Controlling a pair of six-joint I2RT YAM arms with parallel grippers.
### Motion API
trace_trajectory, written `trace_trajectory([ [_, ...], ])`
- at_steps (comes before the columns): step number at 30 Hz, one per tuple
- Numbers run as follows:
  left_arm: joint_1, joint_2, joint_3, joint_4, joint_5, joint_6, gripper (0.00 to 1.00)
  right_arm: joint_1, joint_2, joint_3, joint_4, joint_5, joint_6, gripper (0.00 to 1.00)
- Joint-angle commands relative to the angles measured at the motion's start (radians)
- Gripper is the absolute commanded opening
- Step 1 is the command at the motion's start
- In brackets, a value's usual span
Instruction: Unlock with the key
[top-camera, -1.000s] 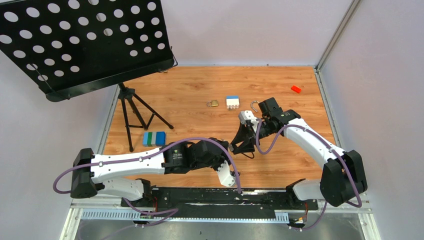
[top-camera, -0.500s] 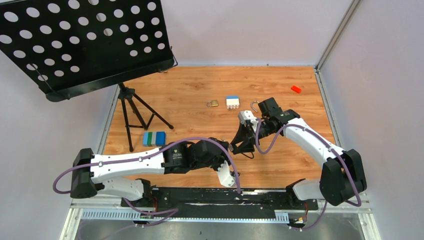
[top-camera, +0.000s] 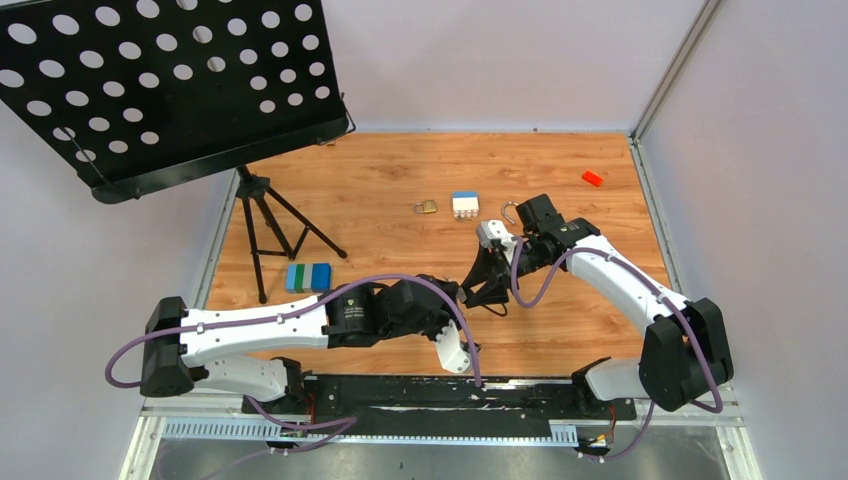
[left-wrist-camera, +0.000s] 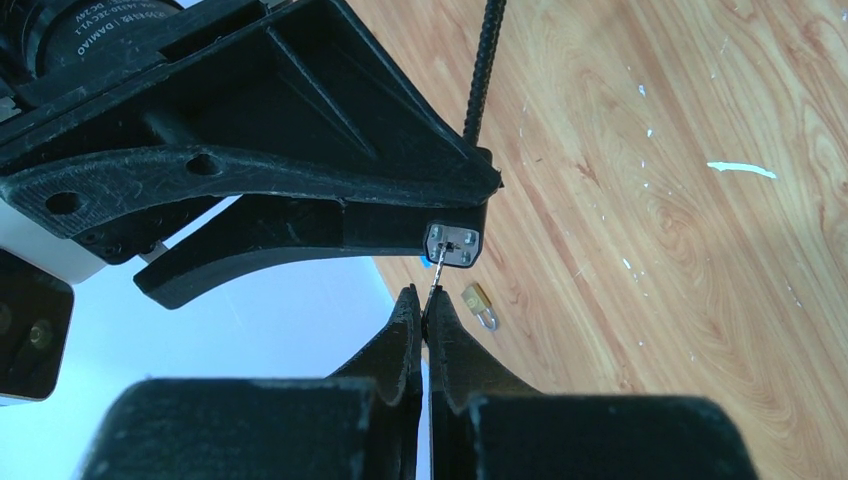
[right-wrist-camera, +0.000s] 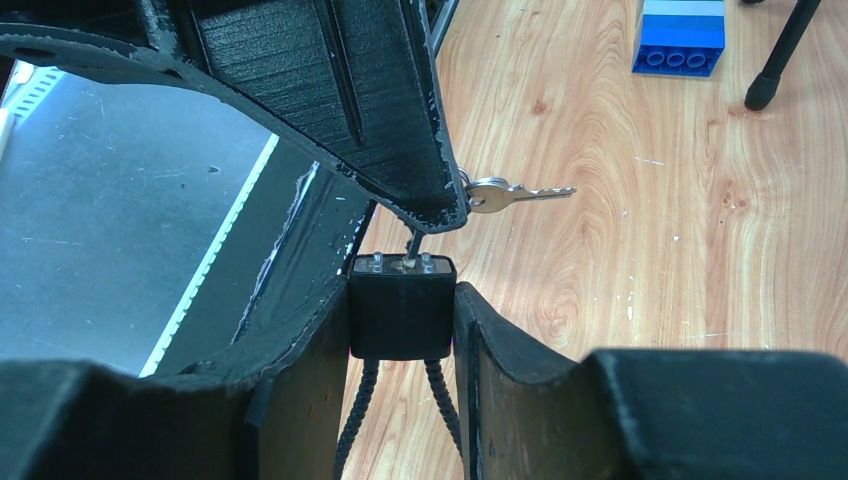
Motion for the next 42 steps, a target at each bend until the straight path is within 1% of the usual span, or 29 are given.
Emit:
trace_trajectory([
  [1,0.002,0.004,0.017,0.044,-0.021,0.015,0.00,0.002,-0.002,0.040,-0.003,-0.069,-0.034,0.00],
  [25,0.003,-0.010,-0.007,0.030,-0.020,0.024,0.00,0.003,0.001,0.043,-0.008,-0.063,-0.040,0.00],
  [42,0.003,0.023,0.017,0.025,-0.003,0.018,0.00,0.002,0.008,0.053,-0.009,-0.074,-0.030,0.00],
])
